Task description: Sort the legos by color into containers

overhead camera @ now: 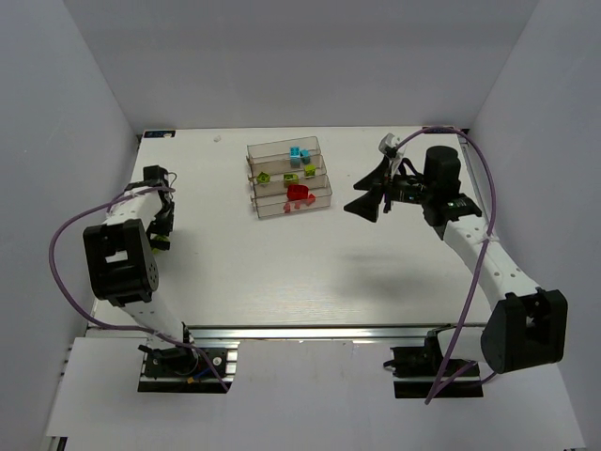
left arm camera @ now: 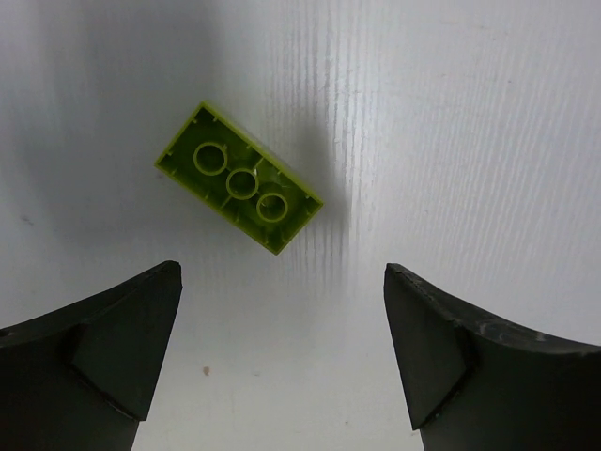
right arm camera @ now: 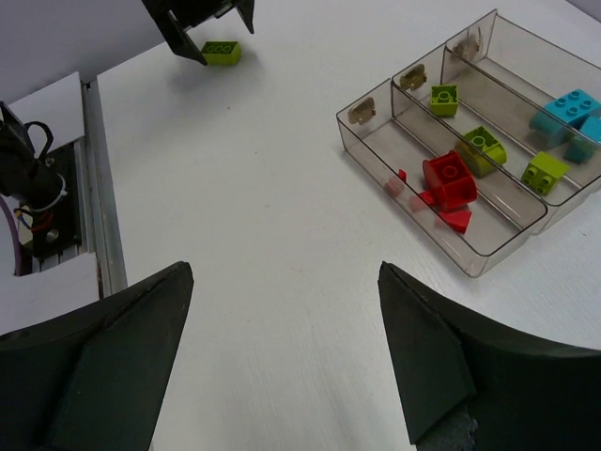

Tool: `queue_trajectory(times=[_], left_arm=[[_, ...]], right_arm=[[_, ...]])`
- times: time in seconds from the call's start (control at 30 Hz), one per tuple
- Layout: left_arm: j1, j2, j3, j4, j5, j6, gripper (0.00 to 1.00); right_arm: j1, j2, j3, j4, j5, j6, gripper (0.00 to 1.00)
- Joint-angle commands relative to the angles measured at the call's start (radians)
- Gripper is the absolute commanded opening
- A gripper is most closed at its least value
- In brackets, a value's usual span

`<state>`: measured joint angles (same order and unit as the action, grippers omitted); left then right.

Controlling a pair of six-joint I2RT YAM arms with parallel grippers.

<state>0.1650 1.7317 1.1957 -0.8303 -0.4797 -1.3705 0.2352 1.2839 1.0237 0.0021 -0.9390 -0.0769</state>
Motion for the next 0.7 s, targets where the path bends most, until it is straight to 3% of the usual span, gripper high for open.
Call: queue_trajectory(times=[0.0,0.23,0.67], left_arm=[[0.019,0.003,0.001,0.006,0.038,-0.139,0.98],[0.028,0.025,-0.010,-0.006,0.007,-0.269,0.98],[0.100,0.015,-0.015,-0.004,-0.042,-0.286,0.98]], right_arm=[[-0.019,0.012,0.015,0.009,-0.061,0.014,0.85],[-0.046,0.014,0.006,0.018,-0.081,0.023,0.85],[-0.122,0.000,-0.016,0.053,-0.119,0.069,0.85]])
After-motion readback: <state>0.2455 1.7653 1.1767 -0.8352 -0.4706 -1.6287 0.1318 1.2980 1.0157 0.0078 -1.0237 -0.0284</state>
